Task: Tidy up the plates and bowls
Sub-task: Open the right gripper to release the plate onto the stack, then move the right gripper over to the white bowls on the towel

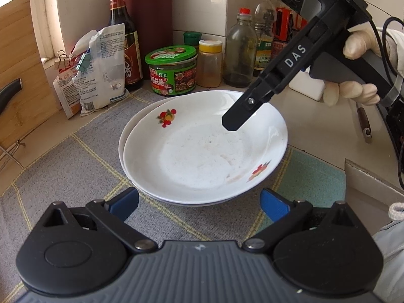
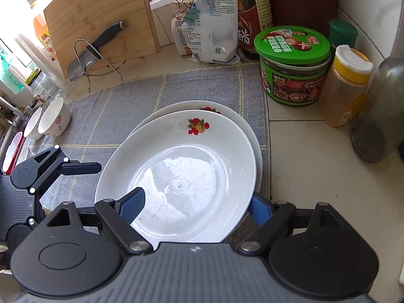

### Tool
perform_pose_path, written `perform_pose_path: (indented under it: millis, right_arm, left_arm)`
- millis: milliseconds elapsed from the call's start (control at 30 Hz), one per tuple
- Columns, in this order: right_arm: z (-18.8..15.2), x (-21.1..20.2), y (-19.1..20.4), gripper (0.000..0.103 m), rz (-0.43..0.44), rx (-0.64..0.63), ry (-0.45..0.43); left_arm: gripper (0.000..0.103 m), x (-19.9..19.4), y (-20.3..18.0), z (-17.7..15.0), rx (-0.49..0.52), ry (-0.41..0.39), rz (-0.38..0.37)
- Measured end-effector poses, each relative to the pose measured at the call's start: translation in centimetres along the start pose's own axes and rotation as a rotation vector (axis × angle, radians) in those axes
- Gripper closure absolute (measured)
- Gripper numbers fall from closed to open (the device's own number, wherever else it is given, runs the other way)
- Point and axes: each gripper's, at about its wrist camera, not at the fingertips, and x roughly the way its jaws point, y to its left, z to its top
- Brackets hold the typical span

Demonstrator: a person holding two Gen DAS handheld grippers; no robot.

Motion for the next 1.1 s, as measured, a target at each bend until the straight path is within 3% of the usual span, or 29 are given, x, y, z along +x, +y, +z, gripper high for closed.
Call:
perform_pose_path:
  millis: [233,467,800,1100]
  right_arm:
    - [-0.1,0.2,0.3,0.005,-0.013,-0.011,0.008]
    - [-0.3,0.3,0.2,0.005,-0.045,-0.011,0.006]
    - [0.4,-1.4,3.3,0.0,-0.136,-0.197,-0.121]
    - [0.7,-1.6,5.3,0.0,-0.114,-0.299,-0.201]
  left_arm:
    - [0.002,0.3,0.3,0.1,-0.021,-0.007,0.013]
    - [0.001,0.2,0.6,0.1,-0.04,-0.017,0.052]
    - [0.001,-2.3,0.6,0.4,-0.057,-0.143,0.185]
    - [0.001,-4.4,0.7,0.4,-0.109,-0.189,0.291]
